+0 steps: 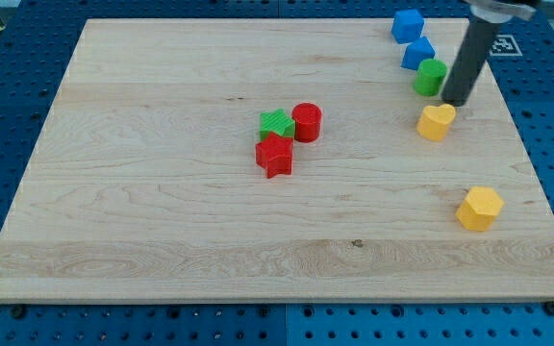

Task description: Put the green circle at the top of the red circle

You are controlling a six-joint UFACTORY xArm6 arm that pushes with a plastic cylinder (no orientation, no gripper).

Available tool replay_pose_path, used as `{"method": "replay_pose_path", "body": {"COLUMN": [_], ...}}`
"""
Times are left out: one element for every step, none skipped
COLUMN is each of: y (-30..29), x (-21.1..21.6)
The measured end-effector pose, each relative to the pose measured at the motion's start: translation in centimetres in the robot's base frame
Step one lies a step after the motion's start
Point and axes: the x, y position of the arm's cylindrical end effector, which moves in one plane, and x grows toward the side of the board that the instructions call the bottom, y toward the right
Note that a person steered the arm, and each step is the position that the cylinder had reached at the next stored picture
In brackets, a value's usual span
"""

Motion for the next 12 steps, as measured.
{"method": "replay_pose_path", "body": {"y": [2.3,2.3,1.4,-2.6,-6.6,-9.4,-9.8,-10.3,-12.3,-13.8,-14.8,-16.0], "x": [-1.1,-3.1,-3.3,-3.3,-3.3,-3.6,-5.9,-7.2,-6.7,-5.6,-5.2,-3.9]}}
